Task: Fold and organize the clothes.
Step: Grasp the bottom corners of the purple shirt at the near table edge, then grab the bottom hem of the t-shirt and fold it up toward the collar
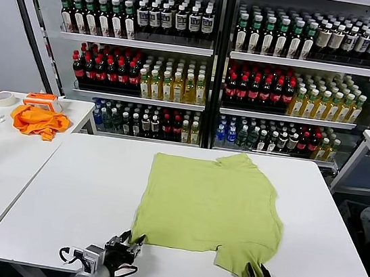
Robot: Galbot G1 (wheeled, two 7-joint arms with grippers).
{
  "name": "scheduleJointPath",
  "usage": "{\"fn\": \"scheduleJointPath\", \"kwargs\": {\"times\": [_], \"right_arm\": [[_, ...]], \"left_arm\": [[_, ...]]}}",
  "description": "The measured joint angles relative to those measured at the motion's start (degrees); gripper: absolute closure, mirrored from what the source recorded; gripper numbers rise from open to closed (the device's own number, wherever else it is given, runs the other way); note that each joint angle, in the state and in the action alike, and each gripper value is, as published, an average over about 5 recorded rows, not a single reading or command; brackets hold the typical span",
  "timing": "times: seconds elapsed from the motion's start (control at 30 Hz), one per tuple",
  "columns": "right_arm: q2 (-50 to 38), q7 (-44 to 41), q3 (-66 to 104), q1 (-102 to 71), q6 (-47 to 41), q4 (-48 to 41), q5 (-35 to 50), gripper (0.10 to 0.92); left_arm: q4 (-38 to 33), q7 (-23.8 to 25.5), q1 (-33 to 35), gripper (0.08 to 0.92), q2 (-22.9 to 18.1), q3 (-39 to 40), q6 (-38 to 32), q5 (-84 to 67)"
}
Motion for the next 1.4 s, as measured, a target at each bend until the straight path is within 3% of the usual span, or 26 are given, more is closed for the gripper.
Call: {"fn": "scheduleJointPath", "kwargs": {"times": [0.1,0.27,1.0,1.17,1.4], "right_arm": [[-0.3,-0.4,0.6,-0.8,-0.1,0.9,0.0,0.92],[-1.0,-0.9,2.0,-3.1,-0.3,3.7,-0.4,0.92],[-2.9,-0.5,7.4,-12.3,-1.4,15.8,-1.5,0.92],[-3.1,0.2,7.1,-8.1,-3.3,15.4,0.5,0.92],[-3.5,0.8,5.6,0.2,-6.3,12.0,2.9,0.92]], "left_arm": [[-0.1,0.3,0.1,0.796,0.2,0.0,-0.4,-0.1],[-1.2,1.0,0.9,0.909,1.1,-0.7,-1.0,-1.0],[-15.3,0.5,15.3,0.917,8.4,-10.8,-1.9,-5.4],[-16.0,0.9,15.0,0.917,8.5,-11.7,-2.5,-6.7],[-12.9,2.1,9.5,0.917,7.8,-10.6,-3.8,-9.1]]}}
